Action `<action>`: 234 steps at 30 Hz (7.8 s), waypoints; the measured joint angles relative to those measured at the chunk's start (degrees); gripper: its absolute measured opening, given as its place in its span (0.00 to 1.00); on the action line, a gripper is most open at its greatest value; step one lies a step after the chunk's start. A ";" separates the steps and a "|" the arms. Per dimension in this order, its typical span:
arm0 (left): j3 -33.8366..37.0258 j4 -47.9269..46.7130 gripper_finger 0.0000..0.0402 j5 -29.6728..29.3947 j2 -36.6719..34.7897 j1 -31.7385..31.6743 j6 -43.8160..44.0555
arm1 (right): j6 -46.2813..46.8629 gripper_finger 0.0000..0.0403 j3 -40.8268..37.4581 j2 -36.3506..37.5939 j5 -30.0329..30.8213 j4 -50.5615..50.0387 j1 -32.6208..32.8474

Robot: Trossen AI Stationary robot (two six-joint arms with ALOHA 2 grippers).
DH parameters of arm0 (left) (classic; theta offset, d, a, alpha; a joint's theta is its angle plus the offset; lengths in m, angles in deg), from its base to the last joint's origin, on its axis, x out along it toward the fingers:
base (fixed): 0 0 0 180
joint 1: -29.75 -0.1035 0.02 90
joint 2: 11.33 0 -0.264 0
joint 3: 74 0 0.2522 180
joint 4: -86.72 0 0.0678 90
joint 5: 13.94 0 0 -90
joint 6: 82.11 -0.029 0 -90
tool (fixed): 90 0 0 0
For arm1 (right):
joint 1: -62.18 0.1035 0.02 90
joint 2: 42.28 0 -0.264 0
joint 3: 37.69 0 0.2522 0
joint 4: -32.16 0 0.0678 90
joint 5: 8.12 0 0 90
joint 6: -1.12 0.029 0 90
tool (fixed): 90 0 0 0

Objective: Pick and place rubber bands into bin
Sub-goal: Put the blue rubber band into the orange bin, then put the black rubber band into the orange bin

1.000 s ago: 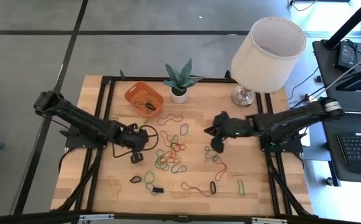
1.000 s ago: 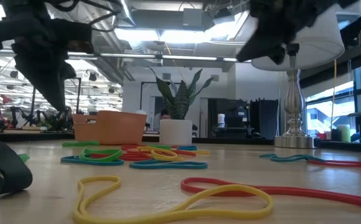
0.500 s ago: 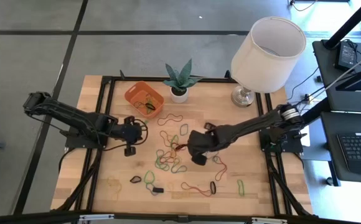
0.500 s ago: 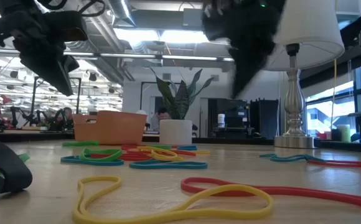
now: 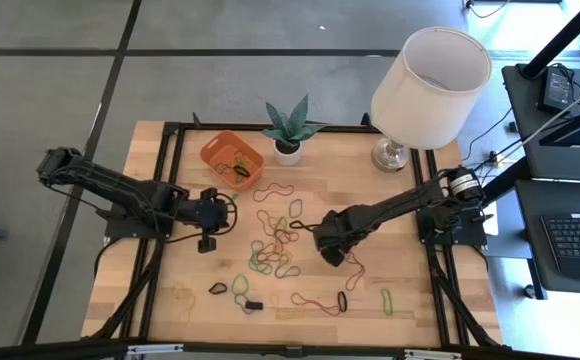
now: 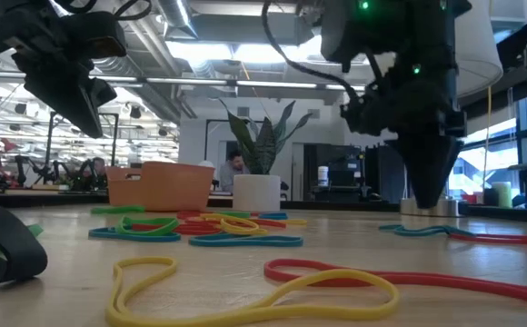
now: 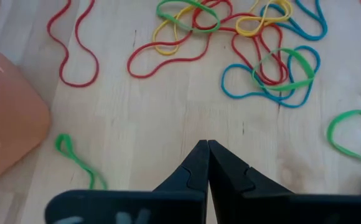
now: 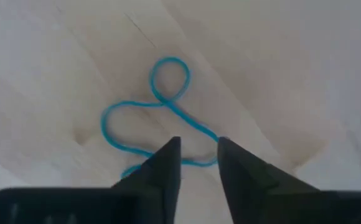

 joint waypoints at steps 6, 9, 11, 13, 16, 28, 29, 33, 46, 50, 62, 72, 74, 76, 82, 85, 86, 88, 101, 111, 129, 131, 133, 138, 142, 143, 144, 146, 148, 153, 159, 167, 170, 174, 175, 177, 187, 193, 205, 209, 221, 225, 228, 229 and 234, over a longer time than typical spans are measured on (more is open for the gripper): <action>0.00 0.39 0.01 0.86 0.00 0.00 0.02 | -0.54 0.36 -2.89 0.01 -1.03 2.33 -0.09; 0.00 0.52 0.00 0.86 0.00 0.00 0.02 | -0.66 0.36 -4.80 0.01 -0.97 2.30 -0.09; 0.00 0.63 0.00 0.94 0.00 0.00 0.02 | -0.58 0.35 -6.18 0.12 -0.95 2.62 -0.09; 0.00 0.63 0.01 0.95 0.00 0.00 0.03 | -0.47 0.33 -7.37 0.36 -0.97 3.33 -0.09; 0.00 0.72 0.01 0.95 0.00 0.01 0.02 | -0.49 0.28 -8.79 0.47 -1.37 5.31 -0.07; 0.00 0.76 0.00 0.88 0.02 0.00 -0.42 | -1.90 0.01 1.19 -0.01 -0.92 0.74 -0.09; 0.00 0.74 0.01 0.86 0.02 0.01 -0.42 | -2.58 0.01 2.86 -0.12 -0.82 -0.56 -0.09; -0.01 0.63 0.00 0.33 0.02 0.01 -0.71 | -3.86 0.01 10.05 -0.12 2.44 -3.49 -0.07; -0.02 0.81 0.01 -0.96 0.02 0.00 -1.98 | -22.44 0.00 30.06 -0.07 18.52 -1.31 -4.62; -0.02 2.05 0.00 -2.62 0.04 0.00 -0.93 | -34.04 0.00 31.98 -0.05 18.71 9.01 -9.51; -0.04 2.44 0.01 -5.47 0.07 0.02 3.86 | -53.19 0.00 31.95 -6.07 6.69 38.28 -23.42; -0.04 1.99 0.01 -6.22 0.04 0.02 10.09 | -57.78 0.01 31.93 -13.66 0.85 53.72 -26.71; -0.04 1.99 0.01 -6.42 0.04 0.00 10.48 | -57.88 0.02 31.93 -14.98 0.60 57.02 -26.74; -0.04 1.97 0.01 -6.82 0.04 0.02 10.90 | -57.91 0.03 31.93 -16.27 0.47 60.03 -26.75; -0.04 1.99 0.01 -6.96 0.04 0.00 11.26 | -59.31 0.03 34.09 -20.54 -3.63 65.99 -26.75; -0.04 1.99 0.01 -6.99 0.04 0.00 11.28 | -59.08 0.03 39.11 -22.92 -3.65 63.96 -26.73; -0.04 1.98 0.01 -6.99 0.04 0.00 11.28 | -59.02 0.03 41.11 -23.77 -3.63 62.92 -26.75; -0.04 1.99 0.01 -6.98 0.04 0.00 11.28 | -59.02 0.03 45.21 -25.67 -3.61 60.12 -26.75; -0.04 1.81 0.01 -7.00 0.04 0.02 12.57 | -58.87 0.04 60.73 -31.97 -3.43 43.45 -28.39; -0.04 1.73 0.01 -7.00 0.04 0.02 12.57 | -55.89 0.19 60.74 -31.92 -3.37 39.71 -29.79; -0.04 1.38 0.01 -6.90 0.04 0.01 11.60 | -55.45 0.15 67.73 -31.16 -3.52 30.56 -29.55; -0.04 1.44 0.01 -6.70 0.02 0.01 10.74 | -53.81 0.05 66.90 -29.71 -5.50 30.37 -29.55; -0.04 1.52 0.01 -6.30 0.00 0.00 10.06 | -51.72 0.02 66.20 -28.81 -8.90 27.43 -30.00; -0.04 1.49 0.01 -2.83 0.00 0.02 8.34 | -49.99 0.01 66.11 -27.76 -11.78 17.56 -29.73; -0.04 1.51 0.01 0.75 0.00 0.06 6.18 | -49.97 0.01 66.09 -27.50 -10.86 13.16 -26.48; -0.04 1.51 0.01 1.28 0.00 0.07 5.97 | -49.99 0.01 66.07 -27.30 -10.18 12.64 -25.49; -0.04 1.47 0.01 1.77 0.00 0.07 5.58 | -50.01 0.01 66.09 -27.11 -9.23 12.18 -24.46; -0.04 1.49 0.01 2.76 0.00 0.13 4.50 | -49.98 0.00 66.10 -26.81 -6.60 10.21 -22.69; -0.04 1.49 0.01 3.25 0.00 0.54 3.61 | -49.58 0.00 66.05 -26.54 -3.72 6.12 -21.25; -0.04 1.49 0.01 3.22 0.01 1.79 2.16 | -45.28 0.00 58.86 -23.86 3.49 2.57 -17.31; -0.04 1.55 0.01 3.18 0.02 2.69 2.07 | -35.16 0.01 34.32 -11.53 6.83 13.26 -12.35; -0.04 1.95 0.01 3.29 0.02 2.60 2.08 | -24.37 0.01 2.71 9.70 7.17 30.93 -6.44; -0.45 1.52 0.01 4.28 0.15 2.74 2.22 | -22.94 0.01 -4.42 16.50 7.45 31.88 -4.85; -4.03 -0.91 0.00 2.25 2.60 4.50 6.92 | -22.79 0.01 -13.18 24.98 7.33 31.00 -3.15; -5.53 -1.95 0.00 1.70 4.08 4.96 8.09 | -22.85 0.01 -15.32 27.12 7.31 30.85 -2.84; -8.64 -5.30 0.01 0.79 6.91 6.05 9.99 | -22.94 0.01 -19.18 31.49 7.35 30.82 -2.38; -22.44 -14.82 0.01 4.61 24.34 10.56 21.34 | -25.04 0.01 -34.44 52.83 6.81 29.80 -1.16; -26.83 -14.68 0.07 7.88 31.68 15.52 31.69 | -27.47 0.01 -36.68 60.38 6.74 28.04 -1.17; -27.76 -14.61 0.24 9.98 40.46 25.32 42.28 | -30.65 0.01 -36.68 63.38 6.75 27.99 -1.20; -27.76 -14.68 0.21 9.82 44.35 26.48 41.99 | -30.85 0.01 -36.68 63.38 6.77 27.99 -1.20; -29.91 -16.12 0.01 13.77 45.24 24.83 41.08 | -32.36 0.01 -36.68 63.36 6.80 27.97 -1.20; -31.58 -21.03 0.01 8.31 37.71 22.32 41.35 | -32.35 0.01 -36.68 63.36 6.80 28.25 -1.20; -32.33 -24.33 0.01 4.69 31.19 18.66 41.46 | -32.36 0.01 -36.68 63.36 6.82 28.41 -1.20; -32.37 -25.60 0.01 4.23 29.54 16.98 41.11 | -32.36 0.01 -36.68 63.36 6.83 28.47 -1.20; -32.24 -31.05 0.01 3.53 24.20 3.71 31.19 | -32.25 0.01 -36.67 63.31 7.26 29.32 -1.57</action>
